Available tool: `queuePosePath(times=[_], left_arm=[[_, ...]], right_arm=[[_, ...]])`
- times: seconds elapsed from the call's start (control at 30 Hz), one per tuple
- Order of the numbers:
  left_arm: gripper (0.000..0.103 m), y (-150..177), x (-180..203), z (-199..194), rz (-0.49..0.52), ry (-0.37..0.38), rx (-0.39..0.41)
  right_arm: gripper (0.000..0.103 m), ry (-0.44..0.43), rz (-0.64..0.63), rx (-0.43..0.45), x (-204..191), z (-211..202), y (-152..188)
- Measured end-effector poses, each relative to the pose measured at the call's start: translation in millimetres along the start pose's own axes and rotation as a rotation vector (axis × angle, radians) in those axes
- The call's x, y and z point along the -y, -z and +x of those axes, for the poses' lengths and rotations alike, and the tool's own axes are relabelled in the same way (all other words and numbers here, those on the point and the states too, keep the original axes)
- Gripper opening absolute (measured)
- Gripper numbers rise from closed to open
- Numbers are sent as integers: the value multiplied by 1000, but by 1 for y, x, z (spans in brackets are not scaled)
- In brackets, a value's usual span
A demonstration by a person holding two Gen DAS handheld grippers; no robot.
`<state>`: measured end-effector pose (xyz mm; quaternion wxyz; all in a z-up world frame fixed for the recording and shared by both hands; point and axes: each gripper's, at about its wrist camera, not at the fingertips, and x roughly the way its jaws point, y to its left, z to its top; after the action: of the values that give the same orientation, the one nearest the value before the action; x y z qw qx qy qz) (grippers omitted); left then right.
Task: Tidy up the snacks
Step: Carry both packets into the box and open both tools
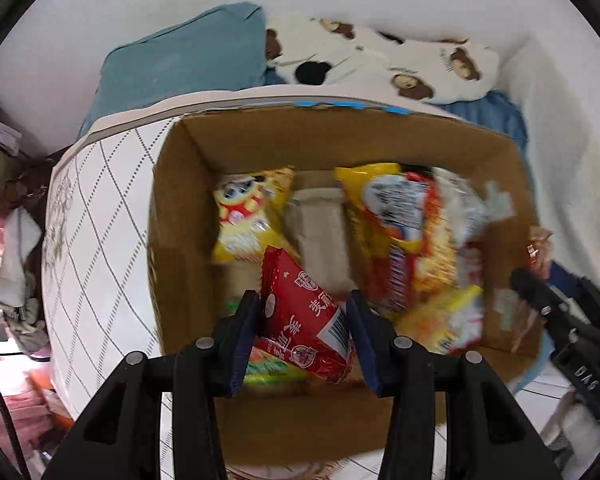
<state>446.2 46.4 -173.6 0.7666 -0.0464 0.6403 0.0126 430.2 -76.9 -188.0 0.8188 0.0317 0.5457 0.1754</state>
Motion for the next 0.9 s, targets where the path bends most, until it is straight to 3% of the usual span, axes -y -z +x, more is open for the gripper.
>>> queuePosePath(times=[0.2,0.33,0.37,0.43,0.47,0.5,0.7,0.9], left_arm=[[42,-15,-18,29,-31,-43,-67],[48,-17,-24,40,-51,-32,-101],[52,-17,-27,43,-65,-32,-110],[67,-18,-31,45,-91,-19,-116],[85,-18,-33,45,-106,-19,-112],[88,-18,-34,45,-114,-4,-105],[97,-12,-24,39,-108,-22,-90],[98,-2,-17,32,-100,-45,-56]], right_arm=[[59,21,-8,-61,-4,44,-36],[59,24,-26,-102,-10,67,-42],[63,17,-23,-126,-11,74,-43],[84,21,-24,-167,-12,87,-44],[97,33,-29,-179,-13,93,-44],[99,46,-32,-188,-14,97,-43],[99,55,-15,-187,-12,101,-40],[100,94,-16,-181,-9,92,-37]])
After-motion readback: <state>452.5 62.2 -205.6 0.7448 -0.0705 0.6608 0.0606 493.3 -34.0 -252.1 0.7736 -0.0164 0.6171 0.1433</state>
